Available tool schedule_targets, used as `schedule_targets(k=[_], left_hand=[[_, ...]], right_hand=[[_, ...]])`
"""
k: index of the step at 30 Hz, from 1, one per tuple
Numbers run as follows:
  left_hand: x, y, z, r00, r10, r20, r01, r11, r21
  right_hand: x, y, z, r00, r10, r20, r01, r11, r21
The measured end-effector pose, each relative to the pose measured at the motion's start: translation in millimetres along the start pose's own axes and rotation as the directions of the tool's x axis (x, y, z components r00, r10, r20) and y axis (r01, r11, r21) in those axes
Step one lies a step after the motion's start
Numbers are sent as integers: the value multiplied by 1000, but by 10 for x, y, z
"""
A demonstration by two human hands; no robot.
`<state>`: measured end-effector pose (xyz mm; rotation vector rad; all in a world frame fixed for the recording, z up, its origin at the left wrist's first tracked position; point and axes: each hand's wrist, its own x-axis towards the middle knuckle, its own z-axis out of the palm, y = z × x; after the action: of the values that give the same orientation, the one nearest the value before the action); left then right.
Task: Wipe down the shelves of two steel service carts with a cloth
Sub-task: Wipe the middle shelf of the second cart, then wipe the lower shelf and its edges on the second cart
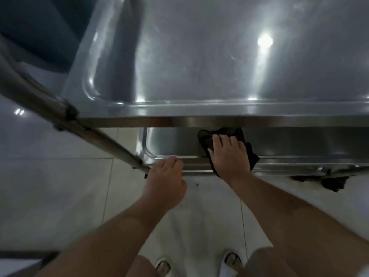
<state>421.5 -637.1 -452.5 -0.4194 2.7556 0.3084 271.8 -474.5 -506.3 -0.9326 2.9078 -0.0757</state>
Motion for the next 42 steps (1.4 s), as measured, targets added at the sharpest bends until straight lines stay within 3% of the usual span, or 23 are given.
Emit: schedule_targets(k=[3,6,10,17,23,28,34,42], left_hand=[[-359,-54,-241,987,-70,145,69,998,10],[-698,-10,-598,937,-170,304,171,985,26],[-1322,131,-1230,915,-135,380,111,990,86],[-2395,200,-2222,904,-225,364,236,972,16],[-3046,-206,-2700,868,-396,298,440,892,-97],[-2990,-969,-3164,887,-409,213,440,889,-125],[-2790,-2191,-3934,941,-327,83,334,938,-89],[-2577,-3586,-4689,931,-365,-27,359,924,-128]], right_hand=[[-152,-127,-399,969,-94,228,114,991,-73],[-591,-276,-853,927,-106,359,119,993,-16],[-1238,-525,-1584,854,-102,510,77,995,70],[-1712,-1105,-2970,817,-214,535,117,971,210],[-1661,-1782,-3694,792,-360,493,286,932,221],[-1278,-2554,-4002,836,-394,382,375,919,126],[-497,-3533,-4425,897,-319,305,324,945,34],[487,-4623,-4787,923,-326,205,341,939,-40]])
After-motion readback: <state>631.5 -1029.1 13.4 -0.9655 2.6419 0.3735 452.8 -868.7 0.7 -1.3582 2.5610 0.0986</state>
